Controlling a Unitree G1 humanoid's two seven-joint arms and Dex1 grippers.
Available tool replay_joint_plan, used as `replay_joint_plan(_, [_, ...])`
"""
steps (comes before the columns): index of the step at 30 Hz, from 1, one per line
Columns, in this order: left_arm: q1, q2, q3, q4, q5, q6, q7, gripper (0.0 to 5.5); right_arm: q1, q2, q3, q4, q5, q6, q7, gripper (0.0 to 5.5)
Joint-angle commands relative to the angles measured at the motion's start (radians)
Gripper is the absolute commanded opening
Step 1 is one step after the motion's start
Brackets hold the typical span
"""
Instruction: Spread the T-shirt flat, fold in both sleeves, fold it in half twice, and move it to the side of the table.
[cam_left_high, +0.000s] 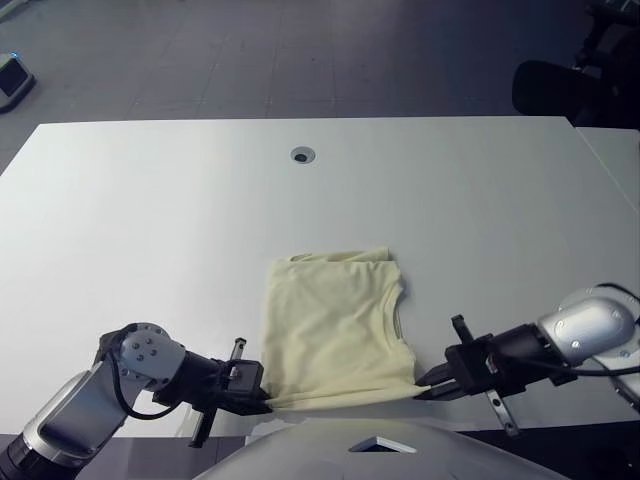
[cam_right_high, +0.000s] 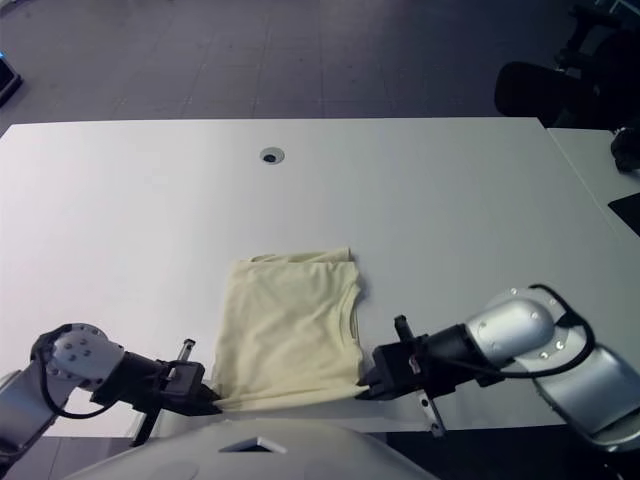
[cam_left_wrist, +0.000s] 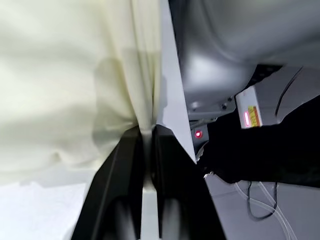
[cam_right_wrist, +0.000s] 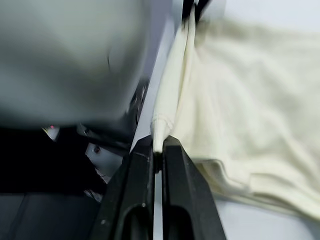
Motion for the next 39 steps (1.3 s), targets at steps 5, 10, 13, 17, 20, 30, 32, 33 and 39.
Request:
replay_joint_plan(5, [-0.675,-0.052,-0.021,0.169,-0.331,0.451,-0.081,0.15,-0.349,0.071,0.017,0.248,0.364,0.312,-0.002,0.0])
replay_joint_plan(10, [-0.898,-0.081,-0.135,0.423,-0.312,0.457,-0.143,0.15,-0.478,0.122,0.065,0.485,0.343,0.381,0.019,0.0])
replay_joint_plan(13, [-0.956,-0.102,-0.199,0.524,-0.284,0.419,-0.167,0.15,-0.504,0.126,0.093,0.597,0.288,0.367,0.044,0.0])
replay_joint_plan(17, [-1.012,-0.174,-0.247,0.644,-0.245,0.376,-0.146,0.15,-0.47,0.117,0.125,0.68,0.213,0.324,0.079,0.0])
replay_joint_plan(20, [-1.039,-0.244,-0.244,0.732,-0.227,0.351,-0.101,0.15,-0.456,0.124,0.143,0.718,0.176,0.305,0.095,0.0])
replay_joint_plan(30, [-1.072,-0.364,-0.299,0.926,-0.092,0.217,-0.015,0.15,-0.451,0.19,0.192,0.85,0.004,0.184,0.052,0.44])
replay_joint_plan(32, [-1.08,-0.398,-0.284,0.989,-0.048,0.169,0.055,0.58,-0.445,0.199,0.2,0.878,-0.046,0.146,0.028,0.72])
replay_joint_plan(33, [-1.087,-0.417,-0.27,1.019,-0.034,0.147,0.086,0.77,-0.446,0.206,0.198,0.894,-0.064,0.132,0.016,0.89])
replay_joint_plan(39, [-1.086,-0.483,-0.16,1.067,-0.025,0.021,0.218,1.75,-0.466,0.273,0.147,0.927,-0.146,0.065,-0.129,1.83])
